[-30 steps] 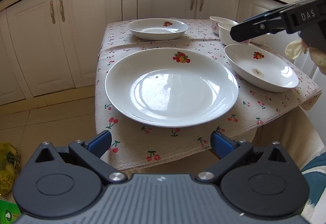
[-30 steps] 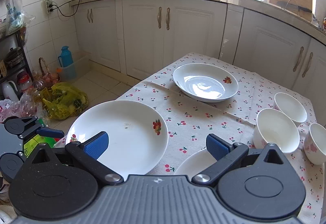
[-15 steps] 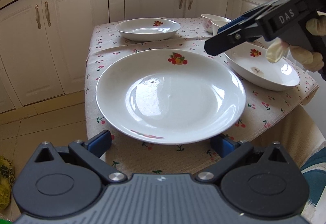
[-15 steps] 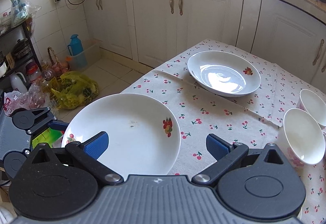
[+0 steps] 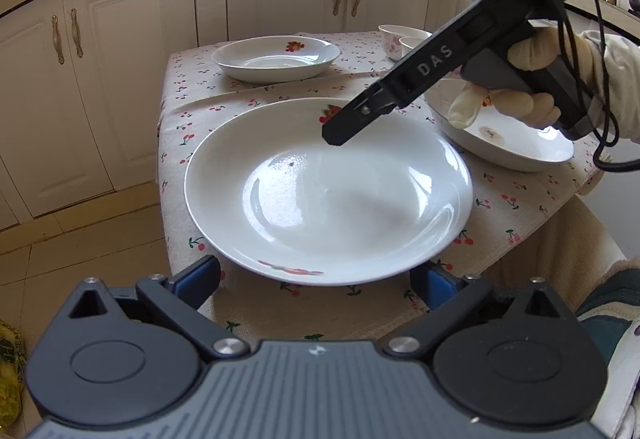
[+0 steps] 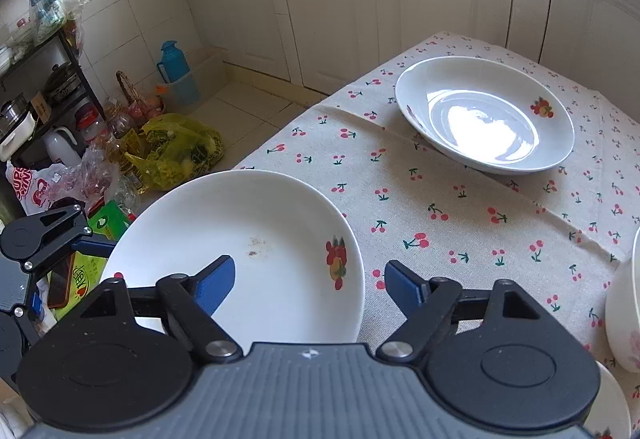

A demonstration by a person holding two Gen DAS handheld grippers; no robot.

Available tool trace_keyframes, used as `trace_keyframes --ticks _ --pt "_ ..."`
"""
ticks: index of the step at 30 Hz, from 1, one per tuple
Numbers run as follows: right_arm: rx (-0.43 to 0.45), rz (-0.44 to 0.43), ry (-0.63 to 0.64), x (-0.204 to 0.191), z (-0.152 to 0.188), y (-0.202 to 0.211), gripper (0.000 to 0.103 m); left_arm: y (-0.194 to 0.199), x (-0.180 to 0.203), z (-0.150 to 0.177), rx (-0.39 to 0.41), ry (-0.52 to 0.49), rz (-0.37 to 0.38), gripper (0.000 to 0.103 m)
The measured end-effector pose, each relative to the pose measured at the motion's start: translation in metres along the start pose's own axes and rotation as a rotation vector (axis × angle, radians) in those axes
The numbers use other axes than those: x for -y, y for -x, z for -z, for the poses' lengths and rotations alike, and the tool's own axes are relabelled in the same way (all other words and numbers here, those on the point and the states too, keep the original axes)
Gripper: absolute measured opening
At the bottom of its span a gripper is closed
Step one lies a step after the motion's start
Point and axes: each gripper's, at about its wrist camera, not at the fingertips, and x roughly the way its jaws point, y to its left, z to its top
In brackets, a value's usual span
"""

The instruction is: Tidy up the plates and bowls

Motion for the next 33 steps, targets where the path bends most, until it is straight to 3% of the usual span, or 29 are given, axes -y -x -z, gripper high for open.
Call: trace_keyframes --ticks 6,16,33 --pt "-0.03 -0.043 -0.017 0.004 0.001 -0.01 0.067 0.002 0.003 -0.003 0.008 -0.036 0.01 0.098" --pt "-0.028 -0.027 -0.018 0.008 -0.003 -0.008 0.066 -0.006 -0.001 -0.013 -0.009 -0.053 0.028 0.098" --pt "0.0 0.068 -0.093 0.059 -0.027 -0.014 0.066 -0.051 -0.009 -0.052 0.0 -0.083 0.068 0.098"
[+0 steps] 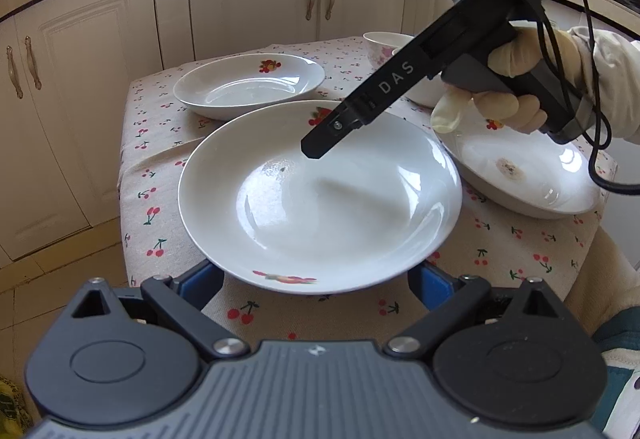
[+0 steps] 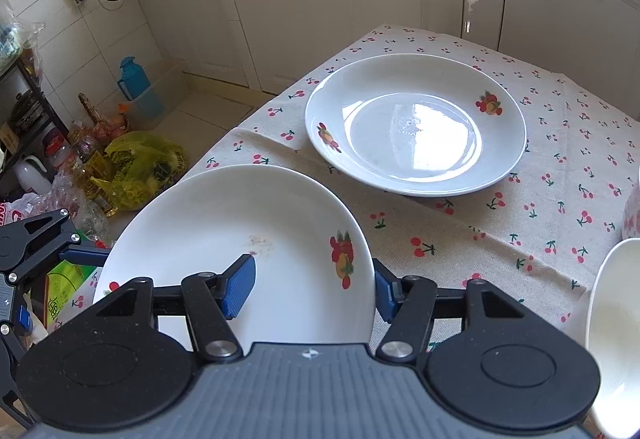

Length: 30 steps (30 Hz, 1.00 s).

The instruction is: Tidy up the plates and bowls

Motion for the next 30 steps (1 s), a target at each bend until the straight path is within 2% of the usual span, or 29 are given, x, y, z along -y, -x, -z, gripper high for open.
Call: trace_keyframes --ticks 11,13,15,17,24,30 --pt "-0.002 0.014 -0.003 0.005 -0.001 -0.003 0.067 -0.003 0.001 -0.002 0.006 0.0 0.003 0.098" --pt "0.001 0.013 0.002 0.003 -0.001 -0.002 0.071 -0.003 0.002 -0.001 0.007 0.002 0.002 0.098" --pt "0.008 0.012 0.015 0.0 -0.001 0.0 0.085 -0.001 0.002 -0.001 0.011 0.004 0.0 0.098" --pt "0.021 0.029 0.034 -0.005 -0.002 0.004 0.094 0.001 0.002 0.0 0.015 0.004 -0.005 0.098" --pt "0.075 0.073 0.084 -0.017 0.005 0.032 0.102 0.021 0.008 0.0 0.045 0.016 -0.04 0.1" --pt "0.141 0.149 0.136 -0.033 0.026 0.072 0.103 0.043 0.019 0.002 0.095 0.05 -0.105 0.102"
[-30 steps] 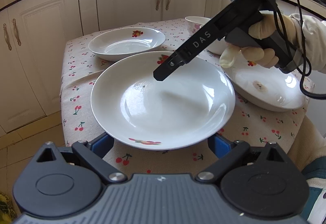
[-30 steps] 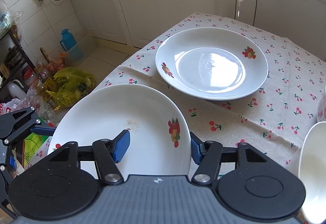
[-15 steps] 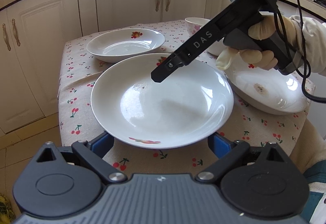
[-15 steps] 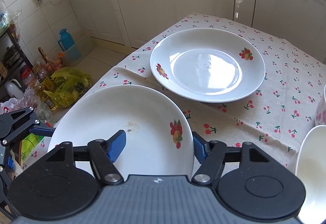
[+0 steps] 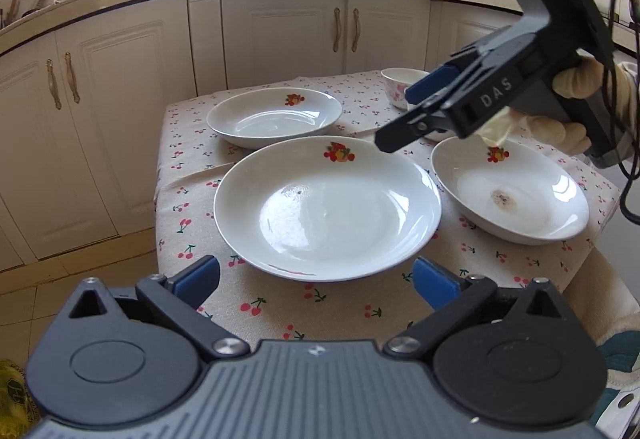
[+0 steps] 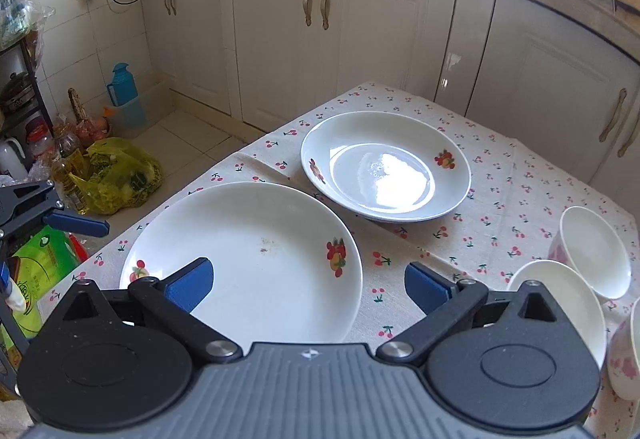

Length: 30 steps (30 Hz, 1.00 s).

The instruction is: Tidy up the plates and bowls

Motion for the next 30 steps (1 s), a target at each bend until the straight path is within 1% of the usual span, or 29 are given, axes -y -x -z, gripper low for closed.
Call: trace_keyframes --ticks 3,8,12,17,22,27,30 --pt "0.036 0.035 0.005 -0.005 0.014 0.024 0.103 0.012 0.009 -0.001 0.039 0.006 -0.036 0.102" --pt "0.073 0.09 -0.03 -0.009 0.046 0.058 0.103 0.024 0.026 -0.004 0.081 0.059 -0.062 0.102" --pt "0.08 0.138 -0.06 -0.014 0.079 0.08 0.103 0.025 0.037 -0.006 0.092 0.112 -0.059 0.102" --pt "0.081 0.17 -0.092 -0.015 0.117 0.102 0.103 0.021 0.053 -0.006 0.059 0.122 -0.029 0.102" --pt "0.084 0.198 -0.125 -0.015 0.149 0.119 0.103 0.019 0.067 -0.008 0.046 0.112 -0.04 0.102" --pt "0.07 0.195 -0.158 -0.008 0.174 0.124 0.103 0.016 0.075 -0.011 0.031 0.112 -0.029 0.102" --pt "0.051 0.194 -0.175 -0.003 0.184 0.119 0.103 0.014 0.079 -0.015 0.021 0.098 -0.025 0.102"
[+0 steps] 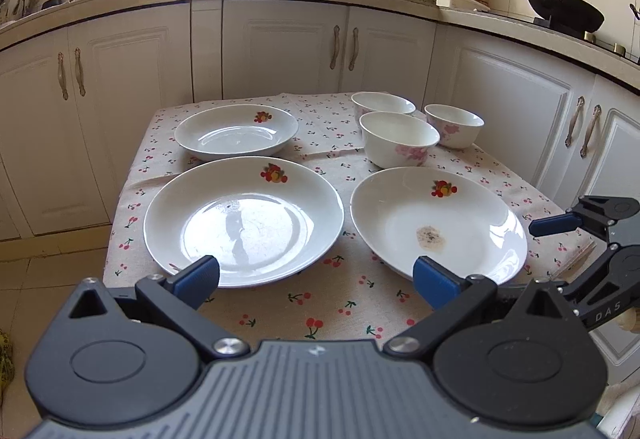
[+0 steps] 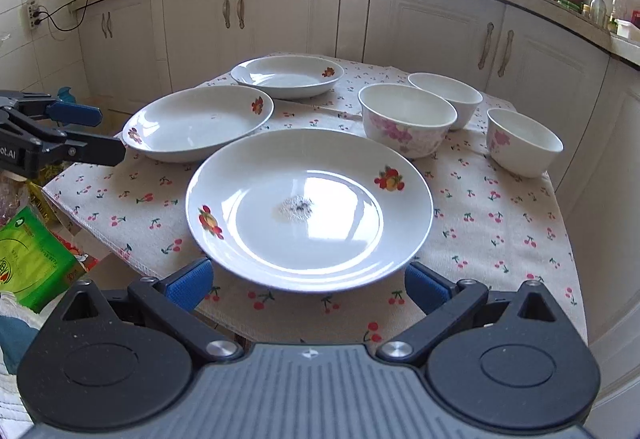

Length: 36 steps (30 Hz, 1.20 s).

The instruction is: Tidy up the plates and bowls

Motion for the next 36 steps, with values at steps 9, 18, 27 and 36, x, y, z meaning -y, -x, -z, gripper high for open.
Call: trace_keyframes --ticks 9,18,27,36 --pt "-0.031 -0.005 -0.002 0.01 0.012 -0.024 0.103 -0.02 0.016 -0.021 -0.055 -0.114 0.029 0.102" --pt "-0.017 -0.043 0.009 0.013 0.01 -0.031 0.103 -0.058 0.029 -0.051 -0.1 -0.173 0.141 0.102" --pt "0.041 -0.054 0.021 0.013 0.017 -0.029 0.103 -0.111 0.05 -0.077 -0.192 -0.28 0.253 0.101" --pt "0.06 -0.079 0.042 0.014 0.015 -0.034 0.103 -0.159 0.058 -0.09 -0.314 -0.327 0.321 0.087"
